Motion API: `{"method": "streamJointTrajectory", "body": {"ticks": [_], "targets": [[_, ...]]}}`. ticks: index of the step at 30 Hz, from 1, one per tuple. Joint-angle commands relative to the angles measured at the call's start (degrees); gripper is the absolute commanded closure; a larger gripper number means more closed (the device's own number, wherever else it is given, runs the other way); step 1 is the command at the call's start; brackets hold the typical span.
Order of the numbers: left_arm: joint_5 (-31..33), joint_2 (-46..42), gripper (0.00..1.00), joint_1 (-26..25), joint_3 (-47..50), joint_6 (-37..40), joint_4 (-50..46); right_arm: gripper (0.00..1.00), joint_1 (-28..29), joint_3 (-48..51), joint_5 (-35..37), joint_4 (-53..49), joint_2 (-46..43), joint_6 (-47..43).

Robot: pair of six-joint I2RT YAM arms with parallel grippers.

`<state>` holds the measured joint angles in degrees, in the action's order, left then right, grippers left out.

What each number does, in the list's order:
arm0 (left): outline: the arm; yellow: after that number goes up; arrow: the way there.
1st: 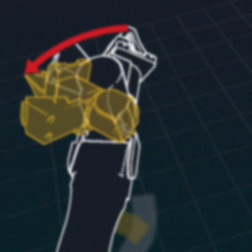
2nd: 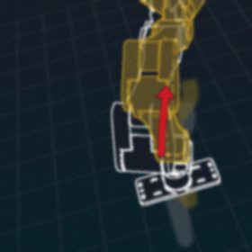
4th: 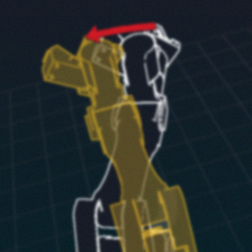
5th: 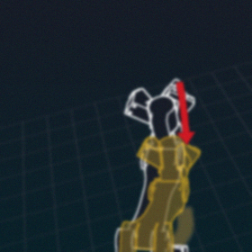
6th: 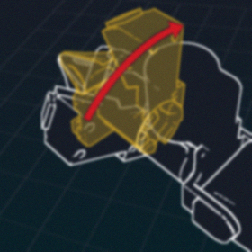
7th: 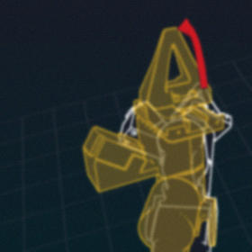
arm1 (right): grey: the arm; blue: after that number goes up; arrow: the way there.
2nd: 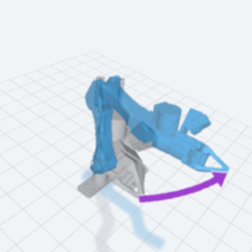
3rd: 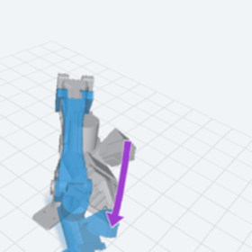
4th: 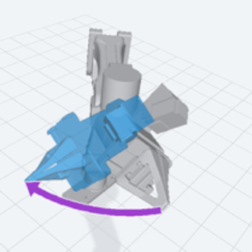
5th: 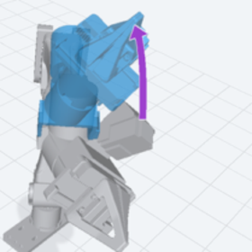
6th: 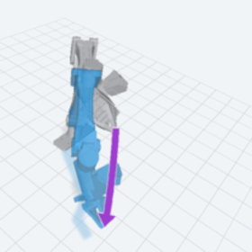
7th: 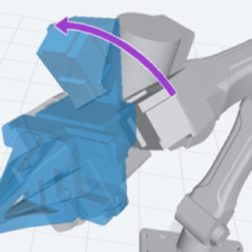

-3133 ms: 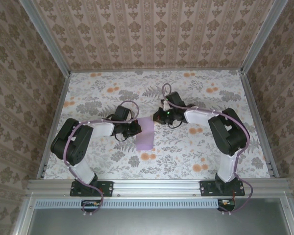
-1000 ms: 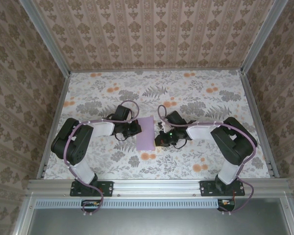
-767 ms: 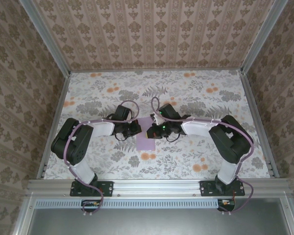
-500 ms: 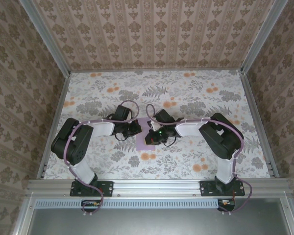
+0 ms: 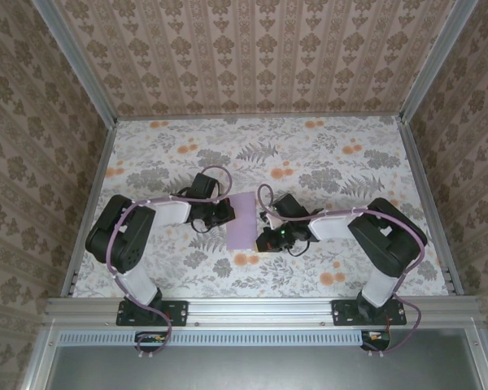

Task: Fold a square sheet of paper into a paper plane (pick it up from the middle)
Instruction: First fold in half a square sheet of paper at the center of the table.

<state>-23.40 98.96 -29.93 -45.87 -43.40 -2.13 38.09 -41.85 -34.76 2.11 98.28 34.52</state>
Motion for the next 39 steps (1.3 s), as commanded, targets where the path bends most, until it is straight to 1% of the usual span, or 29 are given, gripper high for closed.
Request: {"method": "streamJointTrajectory", "body": {"ticks": [1,4,7,11,13,18,22,25,29,33,36,39], "targets": [[8.1,4.9,1.0,0.0,1.4,4.4,-12.3,1.0,-0.8,-4.4,0.0,-2.9,-4.3,-0.8],[7.5,3.0,1.0,-0.1,-0.4,7.1,-12.7,1.0,-2.0,-9.5,3.5,-4.7,-2.7,-1.1],[6.3,1.2,1.0,-0.2,-1.8,9.9,-12.1,1.0,-4.1,-14.1,5.8,-5.2,2.9,0.7],[4.8,-0.5,1.0,-0.5,-3.6,12.7,-12.0,1.0,-5.2,-18.5,7.1,-4.1,8.6,1.7],[3.9,-0.7,1.0,-0.7,-4.2,13.7,-11.8,1.0,-5.3,-22.3,7.3,-4.7,11.6,1.6],[2.8,-2.0,1.0,-1.2,-4.9,13.7,-11.2,1.0,-5.5,-28.8,9.2,-7.9,17.6,2.2],[2.5,-4.9,1.0,-2.1,-4.1,11.9,-10.5,1.0,-5.7,-29.5,13.0,-11.5,19.2,3.0],[3.4,-7.5,1.0,-3.4,-2.8,9.6,-10.0,1.0,-6.2,-28.0,16.9,-14.2,18.7,4.6],[5.3,-10.8,1.0,-6.2,-1.2,5.9,-9.4,1.0,-6.7,-25.7,22.7,-20.5,16.4,8.4],[6.6,-12.9,1.0,-10.3,-0.1,1.8,-7.5,1.0,-6.7,-19.5,26.0,-20.5,10.9,13.3],[7.3,-13.1,1.0,-13.3,0.6,-1.4,-5.0,1.0,-6.9,-14.9,23.3,-14.4,6.3,13.4],[7.0,-11.5,1.0,-16.2,1.2,-4.7,-0.2,1.0,-8.4,-12.7,14.3,-6.8,3.2,8.9]]}}
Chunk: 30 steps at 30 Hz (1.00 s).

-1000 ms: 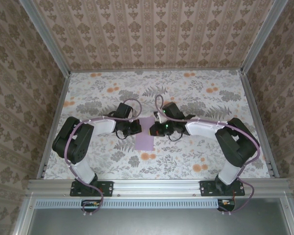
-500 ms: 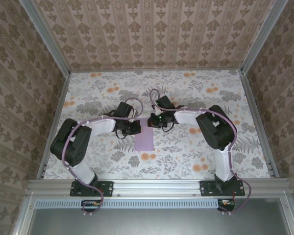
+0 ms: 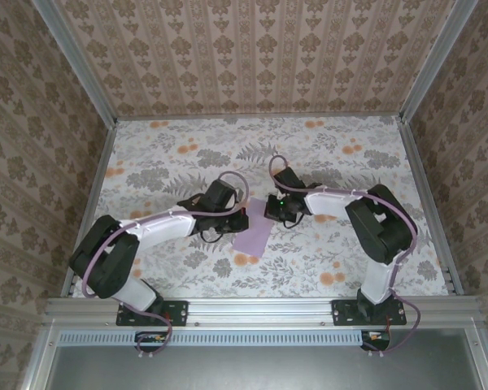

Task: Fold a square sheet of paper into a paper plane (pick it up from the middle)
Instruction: First fold in half a square sheet of paper at the center of the table.

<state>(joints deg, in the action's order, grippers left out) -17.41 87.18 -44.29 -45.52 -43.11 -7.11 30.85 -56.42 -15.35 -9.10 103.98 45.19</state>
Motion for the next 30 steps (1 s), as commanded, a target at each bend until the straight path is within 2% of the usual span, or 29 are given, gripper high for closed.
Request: {"method": "streamJointTrajectory", "body": {"ticks": [1,4,11,21,30], "targets": [[1.1,1.4,1.0,-2.8,0.6,-5.6,5.8,1.0,-1.7,2.2,-8.0,5.8,-3.2,-3.5],[1.1,5.0,1.0,-5.1,-1.4,-6.4,6.8,1.0,-2.4,2.6,-13.2,5.8,-4.7,-7.8],[1.6,10.6,1.0,-7.2,-4.3,-8.0,7.1,1.0,-3.2,7.9,-15.8,8.4,-5.2,-7.6],[2.3,12.8,1.0,-7.6,-5.2,-8.6,4.7,1.0,-3.6,10.7,-18.1,11.0,-3.0,-7.5],[2.8,14.1,1.0,-7.6,-6.2,-8.0,1.9,1.0,-3.6,8.9,-16.0,8.1,-0.6,-8.3]]}}
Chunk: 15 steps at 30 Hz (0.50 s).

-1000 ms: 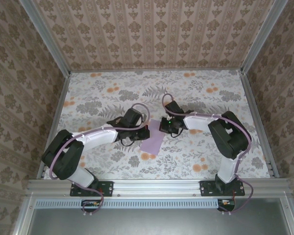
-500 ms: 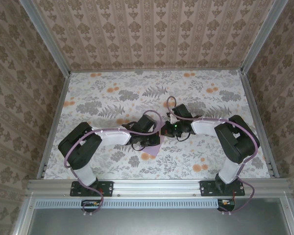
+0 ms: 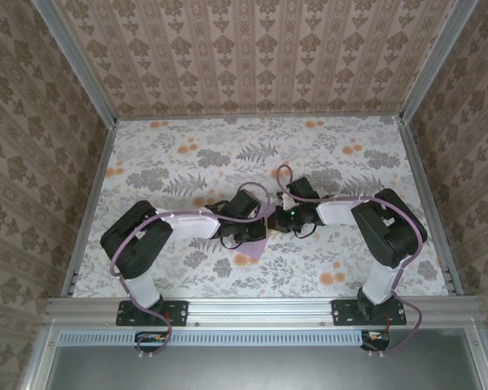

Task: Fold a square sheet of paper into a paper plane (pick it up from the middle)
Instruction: First fold in half a square sheet of paper at the center of the table.

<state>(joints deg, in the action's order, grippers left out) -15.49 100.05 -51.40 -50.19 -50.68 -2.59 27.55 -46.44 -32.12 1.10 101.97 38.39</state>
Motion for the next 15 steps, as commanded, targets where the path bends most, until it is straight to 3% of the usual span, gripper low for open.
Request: {"method": "streamJointTrajectory", "body": {"ticks": [1,15], "targets": [[1.0,1.3,1.0,-0.5,-1.6,-0.3,-2.9,1.0,-0.3,-1.3,1.3,-2.6,1.7,-1.7],[2.1,2.7,1.0,-0.2,-1.5,-0.7,-10.8,1.0,-5.3,-5.9,2.4,-4.4,5.2,-3.2]]}}
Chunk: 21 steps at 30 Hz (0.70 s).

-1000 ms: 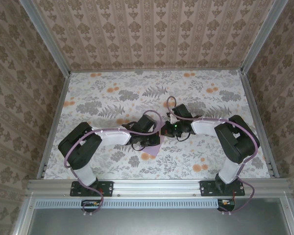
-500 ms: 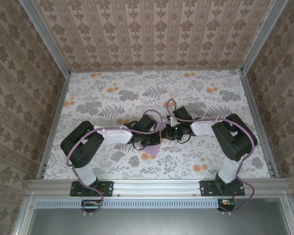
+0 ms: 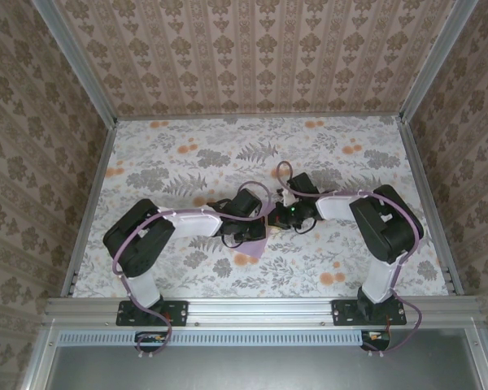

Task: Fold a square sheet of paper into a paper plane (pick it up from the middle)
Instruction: First fold in half a square sheet of paper at the center of the table.

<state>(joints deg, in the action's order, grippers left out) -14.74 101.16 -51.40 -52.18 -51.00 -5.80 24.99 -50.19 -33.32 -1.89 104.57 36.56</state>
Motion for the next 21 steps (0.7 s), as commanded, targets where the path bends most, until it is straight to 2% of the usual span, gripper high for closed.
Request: {"method": "streamJointTrajectory", "body": {"ticks": [1,9,15,21], "targets": [[1.5,1.4,1.0,-0.1,0.5,0.1,-8.2,1.0,-3.6,-2.8,3.4,-1.5,3.2,-1.4],[1.8,0.8,1.0,0.6,-1.3,5.9,-13.2,1.0,-9.5,-8.2,5.2,-5.1,6.1,-2.3],[0.2,-0.2,1.0,3.4,-2.3,14.8,-17.1,1.0,-11.3,-8.1,8.1,-7.2,-0.5,-4.3],[-2.9,-0.7,1.0,6.9,-2.8,25.7,-20.0,1.0,-9.5,-3.4,0.7,-1.6,-3.8,-1.6]]}}
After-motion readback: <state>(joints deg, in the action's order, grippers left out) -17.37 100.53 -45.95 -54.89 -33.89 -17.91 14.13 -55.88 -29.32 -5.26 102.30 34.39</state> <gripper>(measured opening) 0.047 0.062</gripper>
